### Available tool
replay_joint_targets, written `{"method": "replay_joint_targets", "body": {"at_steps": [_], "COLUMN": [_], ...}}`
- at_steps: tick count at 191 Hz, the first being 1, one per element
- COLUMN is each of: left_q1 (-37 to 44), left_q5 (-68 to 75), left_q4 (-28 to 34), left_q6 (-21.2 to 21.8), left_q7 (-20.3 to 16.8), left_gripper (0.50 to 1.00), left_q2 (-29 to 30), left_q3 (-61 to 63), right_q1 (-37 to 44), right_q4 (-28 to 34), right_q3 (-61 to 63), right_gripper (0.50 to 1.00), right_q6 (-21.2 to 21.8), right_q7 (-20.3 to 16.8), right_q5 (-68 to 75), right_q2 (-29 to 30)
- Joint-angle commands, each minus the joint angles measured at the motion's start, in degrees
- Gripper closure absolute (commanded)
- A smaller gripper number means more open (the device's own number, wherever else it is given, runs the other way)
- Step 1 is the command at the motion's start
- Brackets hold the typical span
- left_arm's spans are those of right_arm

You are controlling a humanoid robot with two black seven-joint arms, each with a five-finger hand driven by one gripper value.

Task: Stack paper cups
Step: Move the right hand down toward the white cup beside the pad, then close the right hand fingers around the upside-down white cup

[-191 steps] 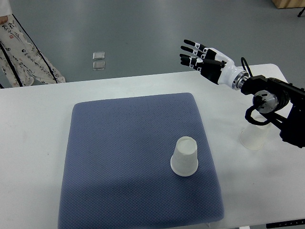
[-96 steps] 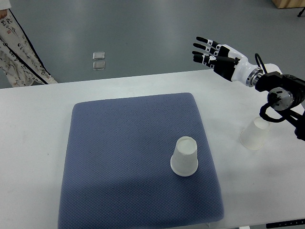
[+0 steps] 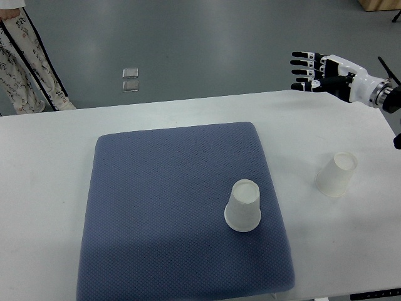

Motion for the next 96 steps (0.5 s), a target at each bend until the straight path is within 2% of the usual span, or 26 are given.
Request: {"method": "replay_joint_targets", "body": {"at_steps": [1, 60, 96], "left_q1": [0.01, 0.01, 0.01], "left_q5": [0.01, 0.01, 0.01], "left_q4": [-0.01, -0.01, -0.01], "left_q6": [0.00, 0.00, 0.00], "left_q7": [0.00, 0.00, 0.00], "left_gripper": [0.500, 0.500, 0.500], "left_q2": [0.00, 0.00, 0.00], "left_q3": [-0.01, 0.08, 0.08], "right_q1": [0.44, 4.39, 3.95], "right_q4": [2.58, 11.89, 14.62], "right_q3": [-0.61, -8.87, -13.88], "right_gripper": [0.574, 0.572, 0.574], "right_q6": [1.70, 8.02, 5.65], "right_q7": [0.01, 0.80, 1.76], "right_q5": [-7.64, -32.15, -38.22], "right_q2": [-2.44, -15.71, -17.82]}}
